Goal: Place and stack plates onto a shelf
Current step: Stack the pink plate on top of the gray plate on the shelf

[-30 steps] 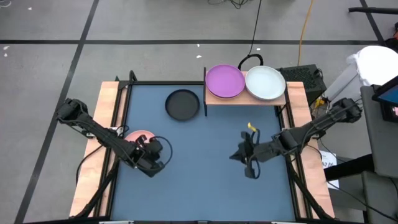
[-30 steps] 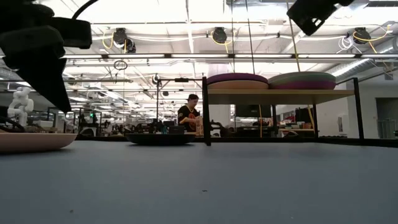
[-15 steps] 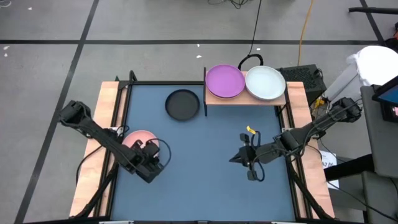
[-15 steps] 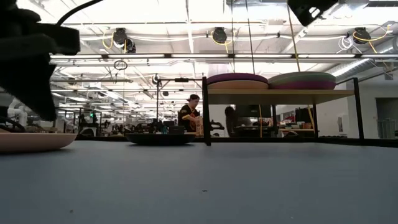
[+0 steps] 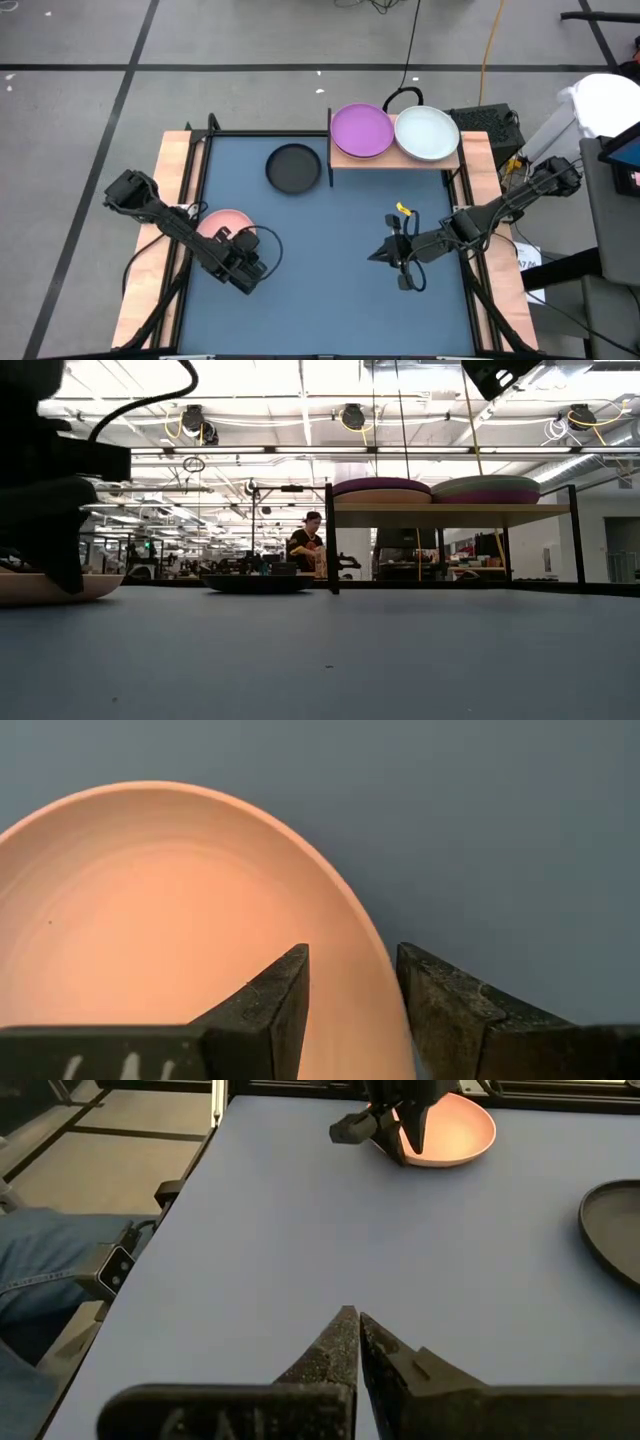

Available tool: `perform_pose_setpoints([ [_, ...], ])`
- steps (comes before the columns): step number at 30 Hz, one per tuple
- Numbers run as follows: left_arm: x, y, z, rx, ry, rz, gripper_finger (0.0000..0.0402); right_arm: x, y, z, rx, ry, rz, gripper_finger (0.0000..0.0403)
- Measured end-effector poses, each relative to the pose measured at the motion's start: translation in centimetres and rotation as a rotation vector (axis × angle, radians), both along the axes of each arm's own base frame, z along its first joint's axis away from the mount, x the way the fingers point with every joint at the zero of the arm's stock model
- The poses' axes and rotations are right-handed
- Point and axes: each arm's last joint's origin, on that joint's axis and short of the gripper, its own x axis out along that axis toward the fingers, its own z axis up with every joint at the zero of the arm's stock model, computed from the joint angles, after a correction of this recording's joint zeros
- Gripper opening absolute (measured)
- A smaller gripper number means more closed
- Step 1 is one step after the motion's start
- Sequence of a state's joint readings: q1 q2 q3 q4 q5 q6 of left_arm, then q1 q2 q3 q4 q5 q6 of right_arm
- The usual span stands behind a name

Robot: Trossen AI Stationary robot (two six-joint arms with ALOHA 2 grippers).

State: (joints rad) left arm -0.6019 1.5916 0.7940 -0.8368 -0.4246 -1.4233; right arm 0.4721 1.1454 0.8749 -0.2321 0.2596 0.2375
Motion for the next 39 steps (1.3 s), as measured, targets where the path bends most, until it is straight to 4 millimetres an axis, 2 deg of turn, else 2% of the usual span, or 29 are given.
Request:
perform_pose_setpoints([
  [8,0.7,0.6,-0.7,-0.042,0.063,-0.012,0.0151,0.0,0.0,0.0,-0.001,-0.001,-0.003,0.0000],
  [17,0.7,0.6,-0.6,-0.015,0.092,-0.105,0.0045,0.3,0.1,0.4,-0.035,-0.057,0.029,0.0000],
  [22,0.8,0.6,-0.1,-0.010,0.114,-0.164,0.0021,0.4,0.1,0.7,-0.053,-0.087,0.038,0.0000],
  [24,1.3,0.1,0.9,-0.023,0.107,-0.201,0.0018,0.4,0.1,0.8,-0.060,-0.104,0.020,0.0000],
  [29,2.9,-1.6,4.9,-0.055,0.082,-0.340,0.0016,0.5,0.0,0.8,-0.069,-0.114,-0.004,0.0000],
  [35,5.1,-3.1,9.9,-0.045,0.004,-0.572,0.0015,0.5,-0.1,0.5,-0.071,-0.087,-0.043,0.0000],
  [39,6.1,-3.7,12.6,-0.002,-0.041,-0.744,0.0015,0.6,-0.2,0.2,-0.085,-0.067,-0.067,0.0000],
])
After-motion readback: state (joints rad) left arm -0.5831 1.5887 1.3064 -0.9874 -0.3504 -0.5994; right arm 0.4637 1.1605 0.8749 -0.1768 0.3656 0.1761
